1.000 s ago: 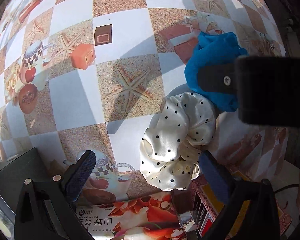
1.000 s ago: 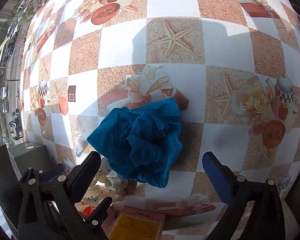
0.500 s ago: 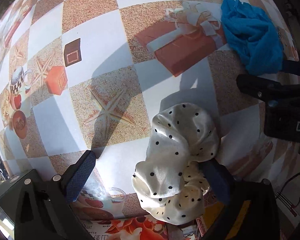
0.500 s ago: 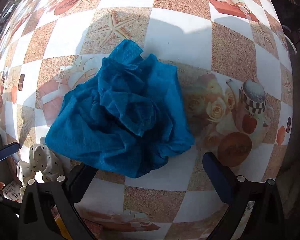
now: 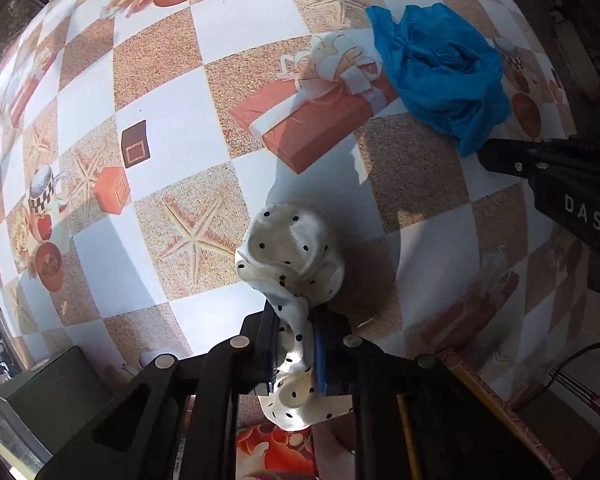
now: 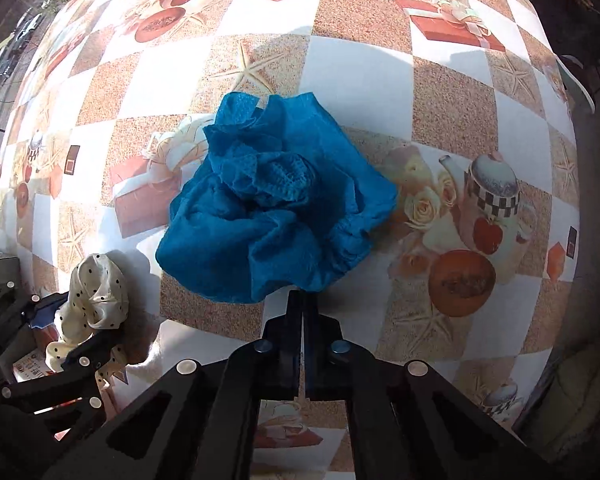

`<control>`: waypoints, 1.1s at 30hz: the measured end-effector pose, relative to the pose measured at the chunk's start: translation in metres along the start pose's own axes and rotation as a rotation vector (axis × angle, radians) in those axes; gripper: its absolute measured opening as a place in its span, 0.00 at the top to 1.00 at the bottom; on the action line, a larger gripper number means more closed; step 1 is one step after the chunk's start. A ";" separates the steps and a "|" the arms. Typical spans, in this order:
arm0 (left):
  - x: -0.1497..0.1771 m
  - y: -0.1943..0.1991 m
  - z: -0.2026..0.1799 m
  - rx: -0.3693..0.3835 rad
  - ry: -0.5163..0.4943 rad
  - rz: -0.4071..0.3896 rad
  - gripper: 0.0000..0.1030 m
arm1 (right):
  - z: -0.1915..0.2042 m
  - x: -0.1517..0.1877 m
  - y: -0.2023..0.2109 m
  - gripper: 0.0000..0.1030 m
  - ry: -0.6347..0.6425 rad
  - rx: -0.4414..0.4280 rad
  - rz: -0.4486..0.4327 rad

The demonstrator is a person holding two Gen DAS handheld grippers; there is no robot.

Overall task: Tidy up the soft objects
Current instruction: 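Grasp the polka-dot scrunchie with the left gripper while the right grasps the blue cloth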

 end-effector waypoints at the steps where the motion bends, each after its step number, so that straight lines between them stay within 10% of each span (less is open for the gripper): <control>1: 0.002 0.005 0.004 -0.006 0.009 -0.025 0.86 | -0.006 0.005 0.003 0.99 -0.023 -0.024 -0.002; 18: 0.113 0.103 0.049 -0.023 0.081 -0.250 0.85 | -0.057 0.116 0.096 0.98 -0.218 -0.167 -0.120; 25: 0.141 0.116 0.061 0.001 0.127 -0.263 0.85 | -0.026 0.080 0.097 0.98 -0.199 -0.158 -0.104; 27: 0.148 0.119 0.062 0.002 0.142 -0.265 0.85 | -0.014 0.057 0.087 0.85 -0.161 -0.133 -0.074; 29: 0.153 0.121 0.064 -0.004 0.158 -0.263 0.85 | -0.003 0.037 0.073 0.00 -0.115 -0.104 -0.067; 33: 0.160 0.122 0.066 -0.016 0.200 -0.247 0.85 | 0.018 -0.012 0.058 0.02 -0.008 -0.019 -0.101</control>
Point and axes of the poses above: each gripper's, at about its wrist camera, not at the fingertips, and y roughly against the way its jaws point, z to its left, x to its underside, the point moved 2 cm from there along -y, roughly the way its jaws point, and after that the axes turned 2 degrees about z, right-handed, at the moved point
